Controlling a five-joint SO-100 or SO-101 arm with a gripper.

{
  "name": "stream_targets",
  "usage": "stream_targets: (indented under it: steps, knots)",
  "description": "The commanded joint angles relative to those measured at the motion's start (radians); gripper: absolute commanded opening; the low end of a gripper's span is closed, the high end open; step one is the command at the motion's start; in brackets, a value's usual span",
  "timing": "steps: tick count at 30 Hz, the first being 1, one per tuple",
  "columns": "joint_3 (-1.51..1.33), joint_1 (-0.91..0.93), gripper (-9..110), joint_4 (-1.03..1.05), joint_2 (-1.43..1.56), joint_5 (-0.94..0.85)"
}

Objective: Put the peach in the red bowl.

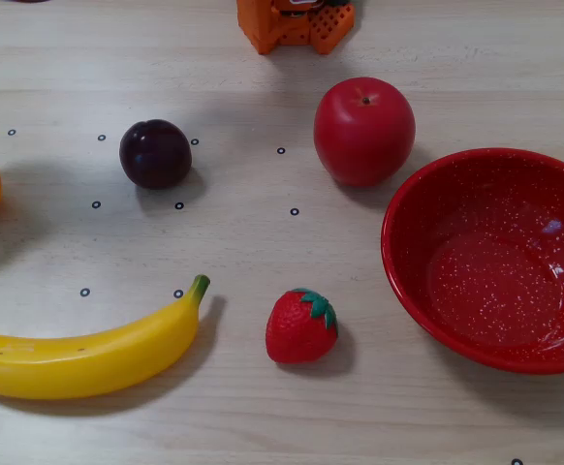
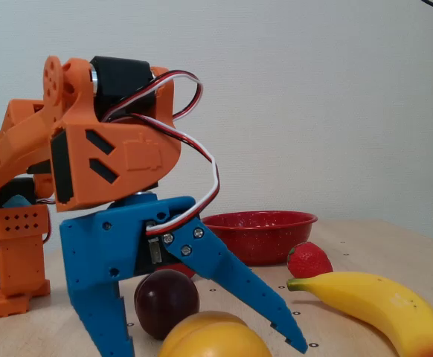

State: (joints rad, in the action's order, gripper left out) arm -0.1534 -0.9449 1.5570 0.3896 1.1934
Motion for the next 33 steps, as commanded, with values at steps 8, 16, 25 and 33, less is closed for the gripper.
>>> stream_targets:
  steps: [8,16,25,33]
  knots:
    - [0.020,-0.006,51,-0.025,0.055,0.054]
    - [-0.025,-0.003,51,-0.071,0.054,0.121]
    - [-0.055,0.006,51,-0.137,0.048,0.150]
    - [-0.055,0.017,26,-0.141,0.041,0.199]
